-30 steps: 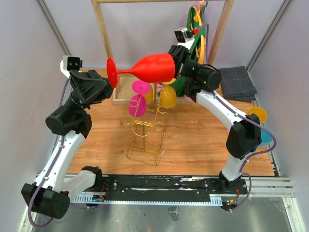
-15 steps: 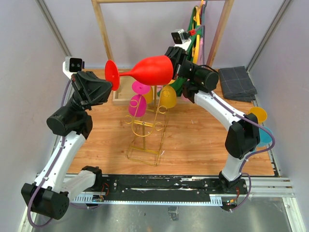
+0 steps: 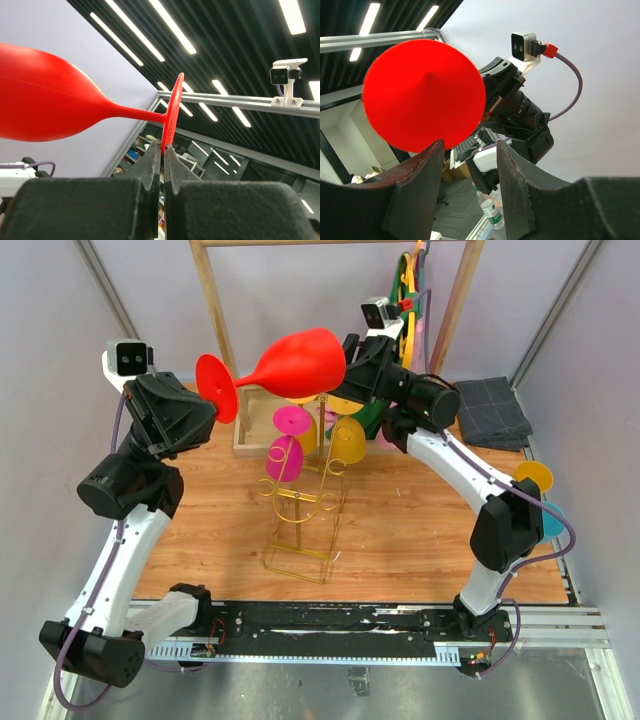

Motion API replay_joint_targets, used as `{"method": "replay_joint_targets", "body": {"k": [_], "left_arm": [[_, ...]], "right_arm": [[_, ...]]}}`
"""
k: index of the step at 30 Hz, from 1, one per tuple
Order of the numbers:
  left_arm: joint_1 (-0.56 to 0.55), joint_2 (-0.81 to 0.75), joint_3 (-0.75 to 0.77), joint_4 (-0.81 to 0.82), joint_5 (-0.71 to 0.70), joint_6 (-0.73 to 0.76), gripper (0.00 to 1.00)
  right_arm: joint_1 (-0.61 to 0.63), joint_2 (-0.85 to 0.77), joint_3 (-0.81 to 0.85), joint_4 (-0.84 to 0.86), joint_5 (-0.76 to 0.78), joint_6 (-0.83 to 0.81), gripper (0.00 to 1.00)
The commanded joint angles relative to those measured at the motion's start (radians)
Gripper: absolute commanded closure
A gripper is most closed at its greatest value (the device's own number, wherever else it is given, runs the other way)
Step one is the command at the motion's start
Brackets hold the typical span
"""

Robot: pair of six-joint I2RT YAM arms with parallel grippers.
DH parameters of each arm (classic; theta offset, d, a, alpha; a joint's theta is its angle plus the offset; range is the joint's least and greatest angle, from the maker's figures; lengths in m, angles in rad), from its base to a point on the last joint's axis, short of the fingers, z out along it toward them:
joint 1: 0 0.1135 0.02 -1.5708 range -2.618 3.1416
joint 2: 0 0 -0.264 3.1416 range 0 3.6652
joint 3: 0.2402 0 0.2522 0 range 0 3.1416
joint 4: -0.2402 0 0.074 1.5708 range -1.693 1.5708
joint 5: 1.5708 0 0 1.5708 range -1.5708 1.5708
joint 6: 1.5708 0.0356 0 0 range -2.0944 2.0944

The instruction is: Place the wine glass upside down on the wine glass rack

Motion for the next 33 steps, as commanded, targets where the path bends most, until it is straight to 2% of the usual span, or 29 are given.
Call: {"method": "replay_joint_targets", "body": {"k": [1, 6, 8, 16, 19, 22, 26, 29, 33], "left_arm": [[0.003, 0.004, 0.06, 0.024, -0.01, -0.101, 1.0], [0.002, 0.026, 0.109, 0.033, -0.009, -0.098, 1.0], [0.003, 0.035, 0.13, 0.026, -0.005, -0.083, 1.0], [0.047, 0.062, 0.185, -0.116, 0.045, 0.06, 1.0], [0.063, 0.096, 0.227, -0.147, 0.059, 0.107, 1.0], [0.094, 0.117, 0.253, -0.21, 0.084, 0.166, 1.0], [0.147, 0.124, 0.291, -0.431, 0.146, 0.361, 1.0], [0.18, 0.126, 0.356, -0.744, 0.161, 0.628, 1.0], [0.199, 0.118, 0.449, -1.106, 0.075, 0.902, 1.0]], "right_arm": [[-0.021, -0.083, 0.003, 0.039, -0.012, -0.02, 0.51], [-0.032, -0.165, -0.037, -0.072, -0.038, -0.128, 0.49], [-0.042, -0.218, -0.056, -0.222, -0.067, -0.233, 0.49], [-0.076, -0.494, -0.097, -0.92, -0.102, -0.823, 0.47], [-0.078, -0.58, -0.12, -1.08, -0.06, -0.949, 0.47], [-0.081, -0.631, -0.143, -1.143, -0.039, -0.981, 0.47], [-0.082, -0.687, -0.158, -1.216, -0.024, -1.03, 0.48], [-0.082, -0.721, -0.164, -1.277, -0.018, -1.075, 0.48], [-0.082, -0.746, -0.168, -1.324, -0.017, -1.106, 0.48]]}}
